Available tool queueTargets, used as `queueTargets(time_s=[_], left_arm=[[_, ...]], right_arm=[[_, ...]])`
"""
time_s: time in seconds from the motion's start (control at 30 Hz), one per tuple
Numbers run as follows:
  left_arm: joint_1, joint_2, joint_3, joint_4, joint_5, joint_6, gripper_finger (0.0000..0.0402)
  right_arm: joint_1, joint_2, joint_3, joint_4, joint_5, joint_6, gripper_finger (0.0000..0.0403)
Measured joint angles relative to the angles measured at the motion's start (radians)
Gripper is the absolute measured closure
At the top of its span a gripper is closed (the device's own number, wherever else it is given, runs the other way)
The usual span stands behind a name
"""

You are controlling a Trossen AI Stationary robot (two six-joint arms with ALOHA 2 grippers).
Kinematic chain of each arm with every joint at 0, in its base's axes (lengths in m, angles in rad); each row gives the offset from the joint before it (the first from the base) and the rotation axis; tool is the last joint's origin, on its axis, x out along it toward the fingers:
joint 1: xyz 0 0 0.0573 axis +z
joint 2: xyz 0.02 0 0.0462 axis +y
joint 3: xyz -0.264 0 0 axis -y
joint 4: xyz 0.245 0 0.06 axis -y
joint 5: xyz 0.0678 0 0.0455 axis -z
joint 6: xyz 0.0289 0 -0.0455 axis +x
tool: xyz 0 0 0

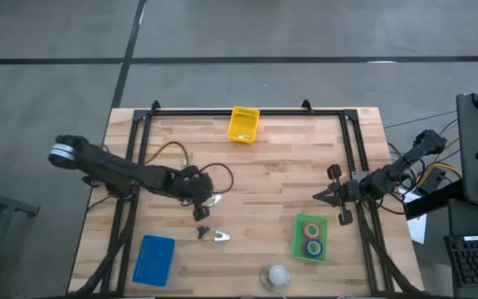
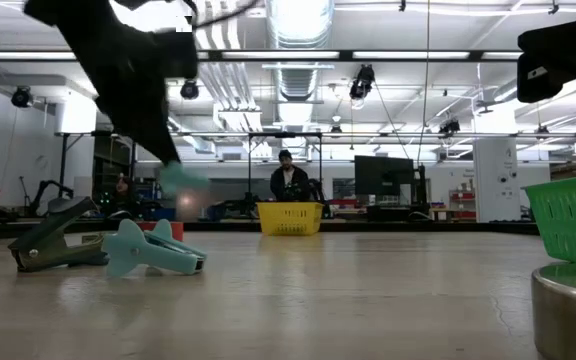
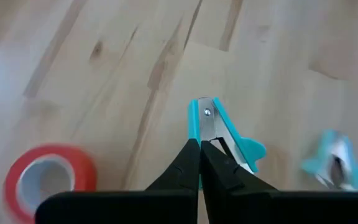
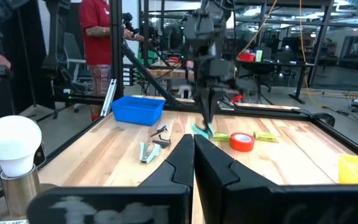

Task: Pick and place Stapler, Stapler remover, tape
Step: Put the top blue staple remover into the blue bin

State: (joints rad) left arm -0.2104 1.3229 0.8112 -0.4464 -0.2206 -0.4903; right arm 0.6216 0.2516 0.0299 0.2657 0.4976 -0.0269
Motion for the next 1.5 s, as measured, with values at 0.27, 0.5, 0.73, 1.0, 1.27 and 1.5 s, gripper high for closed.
queueTargets(time_s=[0.27,0.5,0.73,1.0,1.27,1.5], left_arm=[[-0.051,-0.210,0.000,-0.148,0.029,-0.069,0.0398],[-0.197,-0.316,0.000,-0.218,0.232,-0.149,0.0398],[-0.422,-0.345,0.000,-0.282,0.329,-0.531,0.0397],[-0.692,-0.311,-0.017,-0.328,0.221,-0.962,0.0397],[-0.773,-0.272,-0.082,-0.330,0.109,-1.062,0.0397],[-0.773,-0.253,-0.200,-0.288,0.200,-1.148,0.0397]], right_arm=[[0.000,0.000,0.000,-0.001,0.000,-0.001,0.0394],[0.000,0.000,0.000,-0.001,0.000,-0.001,0.0394],[0.000,0.000,0.000,-0.001,0.000,-0.001,0.0394],[0.000,0.000,0.000,-0.001,0.000,-0.002,0.0394],[0.000,0.000,0.000,0.000,0.000,-0.002,0.0394],[0.000,0.000,0.000,0.000,0.000,-0.001,0.0394]])
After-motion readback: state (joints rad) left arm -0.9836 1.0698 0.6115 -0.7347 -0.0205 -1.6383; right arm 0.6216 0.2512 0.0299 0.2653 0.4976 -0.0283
